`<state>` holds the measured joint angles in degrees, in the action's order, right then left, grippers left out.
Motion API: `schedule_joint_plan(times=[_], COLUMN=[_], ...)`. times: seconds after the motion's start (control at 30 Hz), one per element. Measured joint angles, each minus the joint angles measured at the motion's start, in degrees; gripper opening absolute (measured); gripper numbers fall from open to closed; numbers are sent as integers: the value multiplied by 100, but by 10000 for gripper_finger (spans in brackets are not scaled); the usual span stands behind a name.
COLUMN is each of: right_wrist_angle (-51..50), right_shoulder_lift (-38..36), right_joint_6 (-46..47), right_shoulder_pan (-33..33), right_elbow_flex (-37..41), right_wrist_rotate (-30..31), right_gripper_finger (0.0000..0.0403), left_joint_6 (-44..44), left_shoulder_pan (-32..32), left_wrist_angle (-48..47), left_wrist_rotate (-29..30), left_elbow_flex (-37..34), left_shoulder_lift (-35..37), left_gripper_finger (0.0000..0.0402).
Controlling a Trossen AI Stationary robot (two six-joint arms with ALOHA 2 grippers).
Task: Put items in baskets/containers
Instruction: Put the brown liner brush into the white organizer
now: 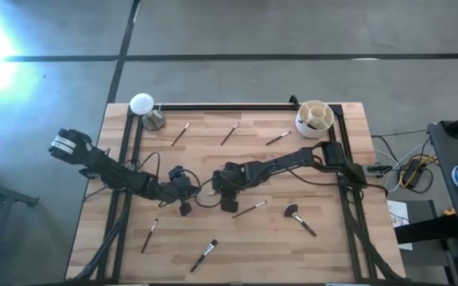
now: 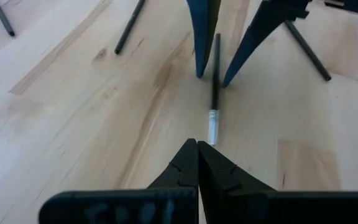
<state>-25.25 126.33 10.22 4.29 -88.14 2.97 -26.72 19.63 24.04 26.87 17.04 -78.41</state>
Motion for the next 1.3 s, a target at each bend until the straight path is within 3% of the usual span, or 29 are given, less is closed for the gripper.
schedule_joint_plan(times=[0.23,0.73,1.03,1.3], right_wrist_angle=[73,1106,2254,4393], right_shoulder_lift=[-6,-163,-950,-2258], right_joint_6=[-208,-423,-310,-265], right_shoulder_pan=[2,4,7,50], right_elbow_flex=[12,357,1344,2846], right_wrist_rotate=[0,332,325,480], right_gripper_finger=[18,11,11,11], left_joint_6=[39,802,1411,2077], left_shoulder_pan=[-19,-19,-20,-23], left_wrist_angle=[716,3488,4464,5849], left_wrist_rotate=[116,171,387,232], left_elbow_flex=[-402,-1118,-1303,-1433], left_shoulder_lift=[9,119,327,399], left_gripper_finger=[0,6,71,80])
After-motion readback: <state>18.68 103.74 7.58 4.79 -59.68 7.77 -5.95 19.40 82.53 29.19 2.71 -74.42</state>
